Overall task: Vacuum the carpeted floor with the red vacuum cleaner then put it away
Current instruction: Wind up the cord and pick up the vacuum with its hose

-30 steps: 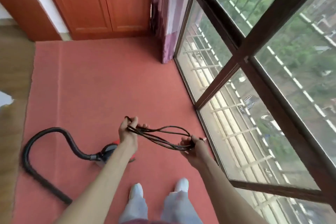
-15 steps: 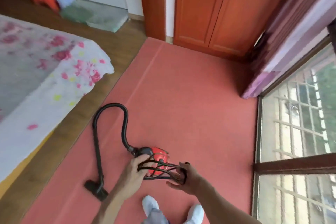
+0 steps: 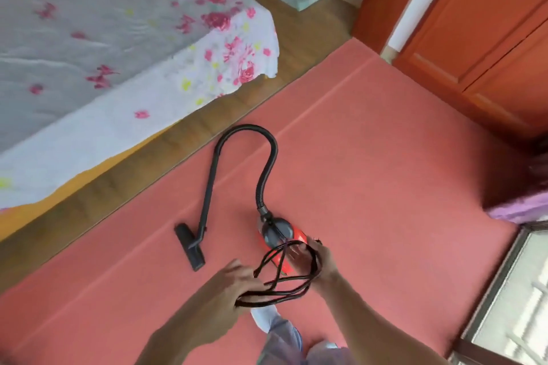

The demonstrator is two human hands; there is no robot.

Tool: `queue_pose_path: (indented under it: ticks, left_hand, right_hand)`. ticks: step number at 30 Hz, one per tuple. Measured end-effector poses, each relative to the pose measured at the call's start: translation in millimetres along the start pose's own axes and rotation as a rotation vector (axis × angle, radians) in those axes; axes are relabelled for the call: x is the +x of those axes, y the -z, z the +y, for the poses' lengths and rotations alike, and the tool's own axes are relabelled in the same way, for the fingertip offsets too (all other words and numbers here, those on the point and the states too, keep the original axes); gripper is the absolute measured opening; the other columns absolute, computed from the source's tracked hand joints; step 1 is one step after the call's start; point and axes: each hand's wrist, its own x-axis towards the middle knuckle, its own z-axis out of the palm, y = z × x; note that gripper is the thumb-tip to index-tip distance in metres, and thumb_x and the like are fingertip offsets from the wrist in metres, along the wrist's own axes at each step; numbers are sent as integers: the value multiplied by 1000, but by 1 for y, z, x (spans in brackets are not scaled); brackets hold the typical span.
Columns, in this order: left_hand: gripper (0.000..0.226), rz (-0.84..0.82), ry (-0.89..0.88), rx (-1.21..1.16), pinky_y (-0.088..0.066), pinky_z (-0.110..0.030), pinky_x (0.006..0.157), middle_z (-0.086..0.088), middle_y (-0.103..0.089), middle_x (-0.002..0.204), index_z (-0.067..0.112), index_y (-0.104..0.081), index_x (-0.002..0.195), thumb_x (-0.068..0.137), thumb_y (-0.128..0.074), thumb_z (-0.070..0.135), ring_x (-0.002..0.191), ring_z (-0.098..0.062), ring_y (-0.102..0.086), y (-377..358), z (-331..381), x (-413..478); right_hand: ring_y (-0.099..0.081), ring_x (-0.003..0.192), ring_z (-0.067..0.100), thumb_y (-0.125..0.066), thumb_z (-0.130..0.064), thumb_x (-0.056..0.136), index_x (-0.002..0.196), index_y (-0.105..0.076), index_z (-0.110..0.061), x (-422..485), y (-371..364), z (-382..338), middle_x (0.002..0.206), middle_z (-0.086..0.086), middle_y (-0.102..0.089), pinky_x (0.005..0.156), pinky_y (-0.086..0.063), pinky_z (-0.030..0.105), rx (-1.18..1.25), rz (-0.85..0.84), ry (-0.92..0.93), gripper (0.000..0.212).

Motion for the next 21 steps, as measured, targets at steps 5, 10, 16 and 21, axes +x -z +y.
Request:
queue_pose_path:
  ticks: [5, 10, 16, 21]
  left_hand:
    - [32, 70, 112, -107, -33, -10, 81, 22, -41, 84, 30, -62, 77, 93, -54, 3, 92, 9, -40, -19, -38, -32]
    - [27, 273, 443, -483, -41, -17, 81, 17, -61, 97, 38, -66, 60, 83, -65, 23, 90, -2, -60, -50, -80, -52]
    - [23, 788, 949, -1309, -54, -52, 91, -9, -68, 77, 2, -71, 86, 89, -55, -14, 86, -26, -65, -99, -96, -20]
    - [29, 1213, 1022, -1728, -53, -37, 78, -5, -58, 85, 11, -64, 112, 101, -42, -4, 80, -19, -63, -127, -108, 50]
  right_hand:
    - [-72, 85, 41, -38, -12, 100, 96, -58, 17, 28, -1, 16, 100, 36, -65, 69, -62, 45, 0, 74, -59, 36]
    - [-69, 92, 35, -48, -14, 95, 51, -55, -7, 44, -3, 28, 63, 12, -67, 93, -50, 56, -23, 64, -56, 45]
    - [-64, 66, 29, -47, -9, 86, 58, -54, -9, 66, -22, 21, 65, 13, -60, 75, -54, 41, -8, 176, -48, 29]
    - [-52, 54, 25, -43, -7, 88, 41, -52, -10, 85, -31, -1, 52, 8, -50, 69, -48, 34, -40, 221, -60, 48]
